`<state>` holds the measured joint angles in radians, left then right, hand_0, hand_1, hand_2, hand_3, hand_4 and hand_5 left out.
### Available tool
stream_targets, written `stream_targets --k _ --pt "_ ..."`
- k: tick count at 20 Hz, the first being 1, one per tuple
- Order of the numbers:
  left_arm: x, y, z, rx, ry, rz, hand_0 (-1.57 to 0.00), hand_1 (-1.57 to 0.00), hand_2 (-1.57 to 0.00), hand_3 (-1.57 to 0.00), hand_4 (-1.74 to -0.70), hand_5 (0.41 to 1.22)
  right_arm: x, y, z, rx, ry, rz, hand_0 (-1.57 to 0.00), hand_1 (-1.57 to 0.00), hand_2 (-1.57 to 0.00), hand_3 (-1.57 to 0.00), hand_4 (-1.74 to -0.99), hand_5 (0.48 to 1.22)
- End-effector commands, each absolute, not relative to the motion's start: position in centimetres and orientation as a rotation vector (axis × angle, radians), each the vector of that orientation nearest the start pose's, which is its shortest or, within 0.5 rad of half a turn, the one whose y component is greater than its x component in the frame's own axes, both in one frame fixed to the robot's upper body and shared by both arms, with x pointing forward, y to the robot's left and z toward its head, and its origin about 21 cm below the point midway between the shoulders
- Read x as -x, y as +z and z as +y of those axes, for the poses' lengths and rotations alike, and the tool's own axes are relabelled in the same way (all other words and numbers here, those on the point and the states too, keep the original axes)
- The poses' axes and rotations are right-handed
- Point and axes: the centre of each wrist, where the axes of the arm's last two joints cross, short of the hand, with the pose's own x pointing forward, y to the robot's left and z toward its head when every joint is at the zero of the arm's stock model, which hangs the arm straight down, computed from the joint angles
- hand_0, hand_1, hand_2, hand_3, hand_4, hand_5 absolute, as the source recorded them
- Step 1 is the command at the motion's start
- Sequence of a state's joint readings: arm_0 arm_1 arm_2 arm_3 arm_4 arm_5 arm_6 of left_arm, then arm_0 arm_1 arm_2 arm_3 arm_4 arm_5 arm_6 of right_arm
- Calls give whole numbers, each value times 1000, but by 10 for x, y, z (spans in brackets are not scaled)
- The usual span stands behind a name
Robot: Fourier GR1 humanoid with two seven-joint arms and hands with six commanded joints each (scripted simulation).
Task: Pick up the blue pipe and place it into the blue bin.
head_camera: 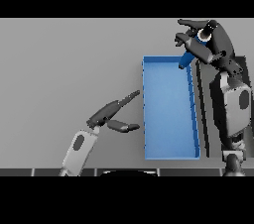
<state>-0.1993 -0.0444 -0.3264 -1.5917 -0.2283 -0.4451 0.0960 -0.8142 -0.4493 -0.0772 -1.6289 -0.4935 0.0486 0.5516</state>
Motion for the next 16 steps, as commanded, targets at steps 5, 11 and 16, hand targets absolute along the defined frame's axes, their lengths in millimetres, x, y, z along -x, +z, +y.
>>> stream_targets --k 5,11,16 --pt "-267 44 115 426 -893 -1551 1 1 1 1 -870 421 -325 238 -263 -169 248 -1663 -1571 -1571 -1571 -1571 -1741 1221" --pt "-260 46 118 430 -875 -1555 1 1 1 1 -880 428 -294 183 -277 -67 128 -1479 -1571 -1571 -1571 -1571 -1741 1221" --pt "-262 47 115 429 -875 -1548 1 1 1 1 -887 420 -280 149 -272 51 56 -1296 -1571 -1571 -1571 -1255 -1741 1221"
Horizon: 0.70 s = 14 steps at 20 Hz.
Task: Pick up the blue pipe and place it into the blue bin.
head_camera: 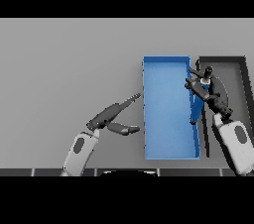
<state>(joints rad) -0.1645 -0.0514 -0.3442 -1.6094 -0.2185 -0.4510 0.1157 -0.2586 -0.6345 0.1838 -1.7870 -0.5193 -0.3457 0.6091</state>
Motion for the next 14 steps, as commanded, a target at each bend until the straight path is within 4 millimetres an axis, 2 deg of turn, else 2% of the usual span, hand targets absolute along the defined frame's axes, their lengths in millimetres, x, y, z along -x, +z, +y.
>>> stream_targets --k 1,3,4,5,6,7,8,9,10,11,14 --pt "-260 44 115 433 -879 -1548 1 1 1 1 -886 420 -279 144 -273 84 62 -1263 -1571 -1571 -1571 -1127 -1741 1221" --pt "-262 44 115 428 -880 -1544 1 1 1 1 -883 421 -280 137 -269 133 64 -1293 -1571 -1571 -1571 -908 -1741 1221" --pt "-263 45 116 430 -882 -1544 1 1 1 1 -883 421 -282 135 -267 159 61 -1284 -1571 -1548 -1571 -847 -1741 1221" --pt "-262 45 116 436 -881 -1548 1 1 1 1 -882 421 -285 131 -267 178 60 -1287 -1465 -1336 -1339 -788 -1678 1221" --pt "-263 45 116 430 -882 -1547 1 1 1 1 -881 422 -287 130 -267 195 65 -1261 -1172 -1069 -1071 -630 -1592 1221" --pt "-261 45 118 434 -882 -1558 1 1 1 1 -878 422 -288 127 -267 213 79 -1247 -937 -855 -856 -504 -1503 1221" --pt "-263 46 116 424 -882 -1553 1 1 1 1 -878 425 -288 120 -268 220 90 -1141 -750 -684 -685 -403 -1413 1221" --pt "-264 47 116 420 -882 -1552 1 1 1 1 -878 427 -288 117 -269 220 124 -1100 -599 -547 -548 -322 -1337 1221" --pt "-263 47 116 426 -881 -1554 1 1 1 1 -878 428 -287 111 -271 219 162 -1053 -479 -437 -438 -258 -1275 1186" --pt "-263 47 116 428 -877 -1555 1 1 1 1 -879 430 -285 106 -273 227 215 -1002 -383 -350 -350 -206 -1219 1137" --pt "-261 46 114 434 -874 -1547 1 1 1 1 -886 428 -286 109 -272 271 382 -933 -196 -179 -179 -105 -1110 979"
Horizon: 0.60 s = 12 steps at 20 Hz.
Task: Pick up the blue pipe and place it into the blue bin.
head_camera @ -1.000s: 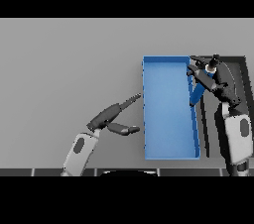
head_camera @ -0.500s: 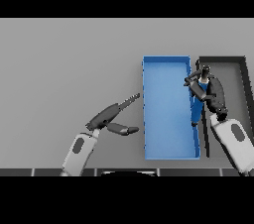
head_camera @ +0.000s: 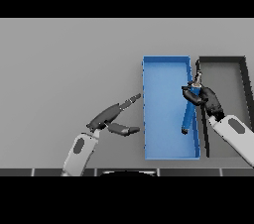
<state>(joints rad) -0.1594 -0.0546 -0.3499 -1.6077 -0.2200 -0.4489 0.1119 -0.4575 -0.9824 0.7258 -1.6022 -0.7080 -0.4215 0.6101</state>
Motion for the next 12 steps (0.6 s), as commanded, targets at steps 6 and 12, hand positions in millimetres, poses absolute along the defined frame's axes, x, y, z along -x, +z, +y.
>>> stream_targets --k 6,12 --pt "-257 47 117 429 -875 -1553 1 1 1 1 -885 428 -283 101 -269 308 481 -833 -51 -46 -46 -27 -1051 787" --pt "-258 46 115 417 -881 -1547 1 1 1 1 -887 431 -288 102 -265 326 502 -817 -13 -11 -11 -6 -1022 672"
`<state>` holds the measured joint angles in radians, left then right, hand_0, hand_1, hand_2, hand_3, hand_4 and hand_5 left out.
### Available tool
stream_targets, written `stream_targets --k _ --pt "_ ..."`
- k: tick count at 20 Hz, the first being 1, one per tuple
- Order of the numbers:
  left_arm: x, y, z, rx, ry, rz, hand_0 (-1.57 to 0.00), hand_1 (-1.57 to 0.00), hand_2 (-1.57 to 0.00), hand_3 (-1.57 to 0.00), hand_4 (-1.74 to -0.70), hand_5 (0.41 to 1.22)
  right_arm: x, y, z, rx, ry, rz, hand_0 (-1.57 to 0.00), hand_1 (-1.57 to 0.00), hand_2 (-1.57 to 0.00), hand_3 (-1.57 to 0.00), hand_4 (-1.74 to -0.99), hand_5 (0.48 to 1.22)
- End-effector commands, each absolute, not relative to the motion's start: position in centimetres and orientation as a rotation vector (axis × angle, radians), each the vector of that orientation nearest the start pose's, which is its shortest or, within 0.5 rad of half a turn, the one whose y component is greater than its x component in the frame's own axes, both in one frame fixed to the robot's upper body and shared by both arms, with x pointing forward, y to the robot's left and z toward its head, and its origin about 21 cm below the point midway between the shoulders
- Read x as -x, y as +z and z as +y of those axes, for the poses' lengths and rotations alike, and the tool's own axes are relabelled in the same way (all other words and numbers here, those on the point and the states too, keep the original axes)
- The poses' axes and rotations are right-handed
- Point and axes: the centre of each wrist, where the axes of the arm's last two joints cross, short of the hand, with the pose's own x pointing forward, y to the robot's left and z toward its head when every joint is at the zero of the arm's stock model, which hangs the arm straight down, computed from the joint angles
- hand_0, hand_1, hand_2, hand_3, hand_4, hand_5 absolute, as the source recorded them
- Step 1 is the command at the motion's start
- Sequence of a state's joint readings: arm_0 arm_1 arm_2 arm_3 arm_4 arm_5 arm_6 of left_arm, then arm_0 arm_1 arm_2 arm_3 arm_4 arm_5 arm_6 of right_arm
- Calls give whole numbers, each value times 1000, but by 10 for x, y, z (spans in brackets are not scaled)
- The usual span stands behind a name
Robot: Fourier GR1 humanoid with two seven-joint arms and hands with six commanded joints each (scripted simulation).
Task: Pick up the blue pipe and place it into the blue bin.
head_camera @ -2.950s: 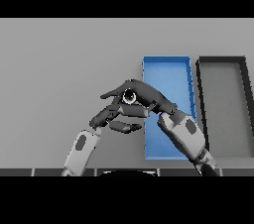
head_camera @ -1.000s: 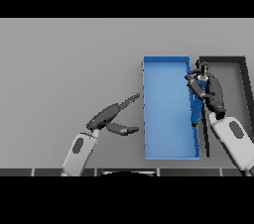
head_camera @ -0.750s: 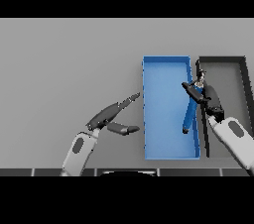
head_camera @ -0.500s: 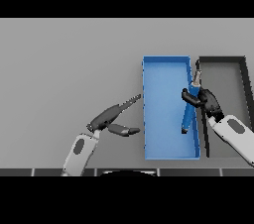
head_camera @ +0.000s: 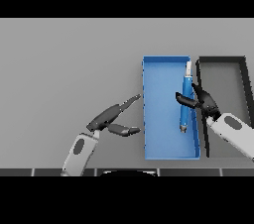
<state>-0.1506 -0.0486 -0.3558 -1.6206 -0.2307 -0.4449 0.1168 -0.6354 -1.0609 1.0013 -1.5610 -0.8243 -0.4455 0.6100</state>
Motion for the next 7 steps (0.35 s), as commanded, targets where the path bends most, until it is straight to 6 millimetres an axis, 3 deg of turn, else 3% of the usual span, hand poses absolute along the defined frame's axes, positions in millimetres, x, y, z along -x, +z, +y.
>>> stream_targets --k 1,4,7 --pt "-259 46 119 415 -885 -1545 1 1 1 1 -886 431 -288 104 -265 323 508 -818 -10 -9 -9 -5 -1020 666" --pt "-256 43 111 421 -888 -1542 1 1 1 1 -885 431 -289 102 -266 317 514 -818 -6 -5 -5 -3 -1022 658" --pt "-251 43 120 432 -882 -1563 1 1 1 1 -885 431 -286 102 -265 311 526 -815 -6 -5 -5 -3 -1022 643"
